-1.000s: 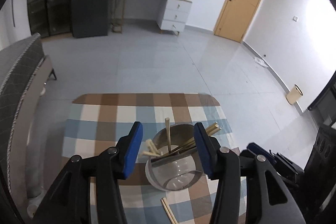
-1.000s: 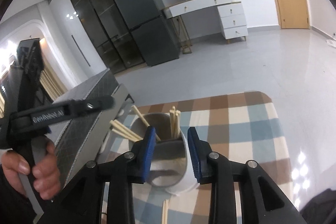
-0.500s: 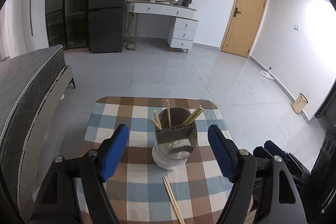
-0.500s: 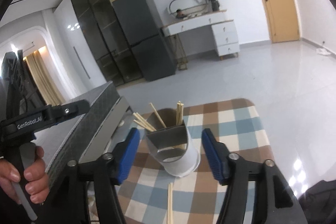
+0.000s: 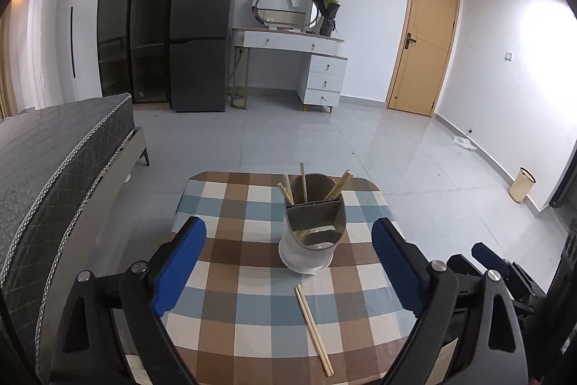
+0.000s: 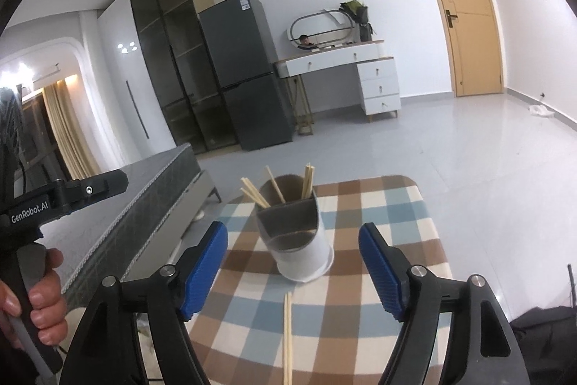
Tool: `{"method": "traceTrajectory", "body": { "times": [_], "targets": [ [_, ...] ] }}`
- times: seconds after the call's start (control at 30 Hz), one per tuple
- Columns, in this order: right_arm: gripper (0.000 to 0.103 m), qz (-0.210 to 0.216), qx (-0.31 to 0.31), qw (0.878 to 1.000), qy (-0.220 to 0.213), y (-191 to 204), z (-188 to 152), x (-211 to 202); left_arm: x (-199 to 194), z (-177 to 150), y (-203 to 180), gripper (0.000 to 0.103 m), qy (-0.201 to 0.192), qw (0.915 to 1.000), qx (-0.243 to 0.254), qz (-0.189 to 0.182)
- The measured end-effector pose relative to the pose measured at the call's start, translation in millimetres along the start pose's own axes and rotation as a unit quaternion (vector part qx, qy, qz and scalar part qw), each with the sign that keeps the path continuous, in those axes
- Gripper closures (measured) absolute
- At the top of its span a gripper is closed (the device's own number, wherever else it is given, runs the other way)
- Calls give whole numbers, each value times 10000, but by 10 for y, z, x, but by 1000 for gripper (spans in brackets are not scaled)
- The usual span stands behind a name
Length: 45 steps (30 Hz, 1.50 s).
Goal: Organize utensils
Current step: 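Open both grippers to release the chopsticks and raise them, then lower the right gripper to the chopsticks on the cloth and close on one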
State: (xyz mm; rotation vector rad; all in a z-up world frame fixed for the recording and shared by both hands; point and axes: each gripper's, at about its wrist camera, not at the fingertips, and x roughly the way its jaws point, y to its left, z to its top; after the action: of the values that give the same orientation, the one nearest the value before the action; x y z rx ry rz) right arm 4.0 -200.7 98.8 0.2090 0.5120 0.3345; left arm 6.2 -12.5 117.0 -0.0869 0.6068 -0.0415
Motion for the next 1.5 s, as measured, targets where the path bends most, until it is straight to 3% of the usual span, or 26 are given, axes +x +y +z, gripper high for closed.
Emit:
{"method": "traceTrajectory", "body": {
  "times": [0.43, 0.53, 0.93, 1.07, 1.23, 1.43, 1.5],
  "targets": [
    [14, -174, -218, 9990, 355, 94, -403, 206, 319, -408, 176, 9, 76, 9997, -138, 202],
    [14, -246, -283, 9982, 475, 80, -482, 334, 478, -490, 215, 9, 236, 9995, -147, 146],
    [14, -458, -567, 9891, 1283, -50, -676, 1045, 1198, -699, 425, 9, 794, 9938, -561, 545],
    [14, -852, -712, 9827, 1484, -113, -729, 1320, 1459, -798, 524, 9, 1113, 9890, -733, 637],
    [14, -421, -657, 9752, 2071, -155, -858, 1697, 1683, -869, 654, 9, 1487, 9817, -903, 780],
    [17, -254, -1076, 9603, 2563, 2, -1065, 2068, 1784, -889, 728, 9, 1860, 9736, -1051, 806],
    [26, -218, -1177, 9552, 2706, 36, -1117, 2181, 1770, -892, 760, 9, 1896, 9721, -1128, 801]
  ]
}}
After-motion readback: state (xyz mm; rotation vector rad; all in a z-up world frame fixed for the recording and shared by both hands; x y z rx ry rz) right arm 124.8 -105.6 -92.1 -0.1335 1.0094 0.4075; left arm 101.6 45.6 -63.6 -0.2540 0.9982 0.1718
